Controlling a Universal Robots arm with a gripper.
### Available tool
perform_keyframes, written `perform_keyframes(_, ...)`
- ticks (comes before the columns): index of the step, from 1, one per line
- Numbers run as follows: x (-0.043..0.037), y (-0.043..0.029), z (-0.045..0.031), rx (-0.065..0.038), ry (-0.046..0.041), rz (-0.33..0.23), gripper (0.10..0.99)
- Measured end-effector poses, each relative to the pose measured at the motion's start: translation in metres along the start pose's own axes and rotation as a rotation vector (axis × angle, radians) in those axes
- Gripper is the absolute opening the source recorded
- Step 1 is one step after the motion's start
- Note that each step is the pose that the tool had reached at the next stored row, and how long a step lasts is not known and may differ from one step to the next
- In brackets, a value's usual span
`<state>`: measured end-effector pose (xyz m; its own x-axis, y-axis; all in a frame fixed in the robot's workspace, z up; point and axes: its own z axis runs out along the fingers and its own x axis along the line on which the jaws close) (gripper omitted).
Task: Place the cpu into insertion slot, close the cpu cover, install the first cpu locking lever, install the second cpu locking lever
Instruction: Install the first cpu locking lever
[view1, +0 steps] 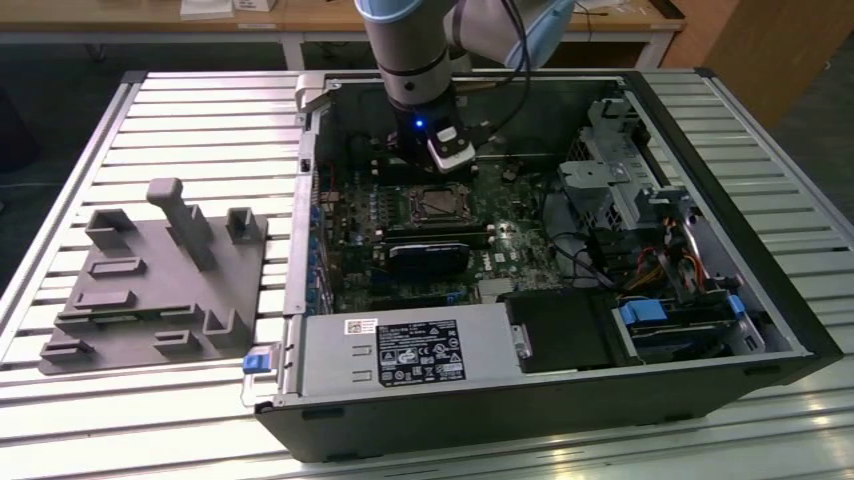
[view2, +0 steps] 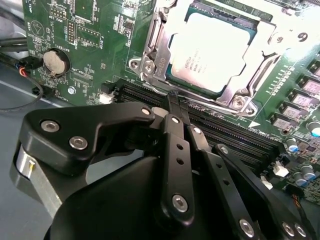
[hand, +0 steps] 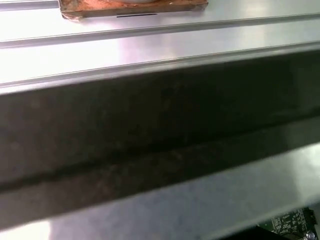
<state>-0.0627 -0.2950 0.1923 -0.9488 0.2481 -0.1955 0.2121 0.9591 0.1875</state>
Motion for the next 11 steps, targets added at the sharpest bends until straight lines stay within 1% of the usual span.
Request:
perform_keyframes(7, 0.0003, -0.0003, 0.0018, 0.000, 0.0001, 0.001, 0.106)
perform_keyframes(11, -0.0008, -0.0001, 0.0025, 0.000, 0.0001, 0.001, 0.106)
